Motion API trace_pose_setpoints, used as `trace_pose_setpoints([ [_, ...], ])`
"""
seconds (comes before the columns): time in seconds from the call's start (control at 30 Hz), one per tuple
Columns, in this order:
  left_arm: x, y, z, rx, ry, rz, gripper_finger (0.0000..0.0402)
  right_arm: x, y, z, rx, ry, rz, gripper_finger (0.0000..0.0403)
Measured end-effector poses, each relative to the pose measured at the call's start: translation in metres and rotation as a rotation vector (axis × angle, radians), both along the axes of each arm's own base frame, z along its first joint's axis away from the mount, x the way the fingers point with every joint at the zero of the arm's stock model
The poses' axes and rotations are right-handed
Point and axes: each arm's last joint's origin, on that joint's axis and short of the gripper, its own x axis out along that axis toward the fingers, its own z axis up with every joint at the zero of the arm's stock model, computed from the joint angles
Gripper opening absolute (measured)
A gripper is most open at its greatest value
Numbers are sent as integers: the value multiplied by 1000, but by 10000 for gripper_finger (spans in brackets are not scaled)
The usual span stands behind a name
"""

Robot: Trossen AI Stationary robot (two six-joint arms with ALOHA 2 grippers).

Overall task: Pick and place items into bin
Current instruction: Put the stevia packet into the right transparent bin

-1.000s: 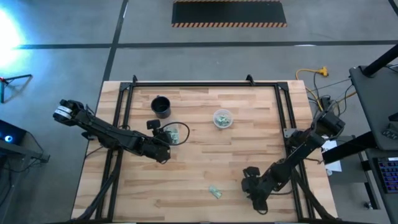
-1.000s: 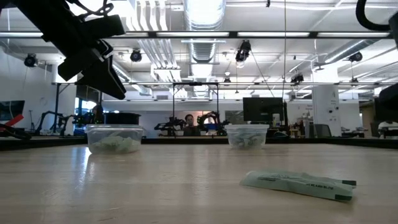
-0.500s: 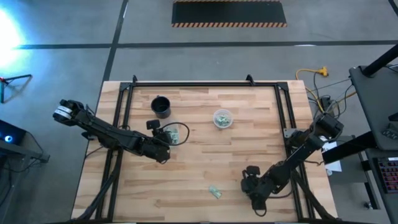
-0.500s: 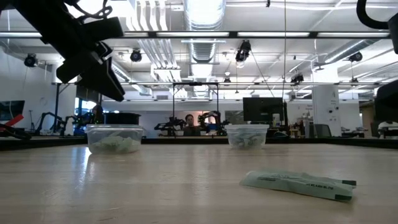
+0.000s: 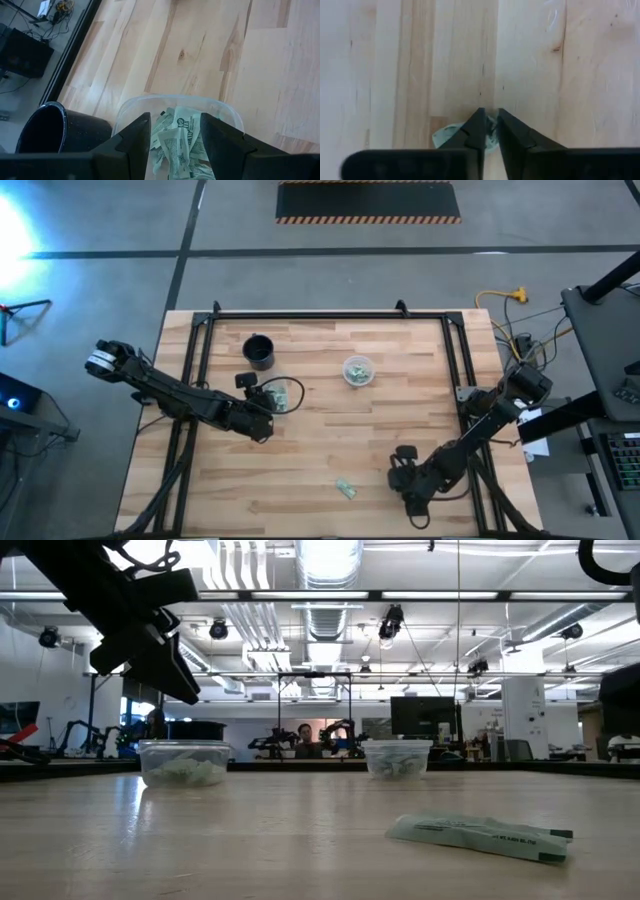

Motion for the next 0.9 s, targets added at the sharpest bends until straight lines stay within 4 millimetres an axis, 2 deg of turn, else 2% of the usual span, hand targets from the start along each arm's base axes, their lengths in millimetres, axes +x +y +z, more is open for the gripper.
trace_pose_setpoints([
  [0.07, 0, 0, 0, 0, -1, 0, 156, 0, 0, 1, -14, -11, 28, 15],
  [0.2, 0, 0, 1, -1, -4, 0, 156, 0, 1, 5, -55, -18, 77, 9],
  [0.53, 1, -1, 1, -4, -13, 0, 156, 16, -8, 45, -448, -211, 138, 9],
  [0.73, 2, -1, 1, -6, -20, -2, 156, 36, -32, 62, -722, -335, 92, 9],
  [0.9, 2, -1, 1, -5, -22, -4, 156, 53, -69, 73, -899, -344, -15, 9],
])
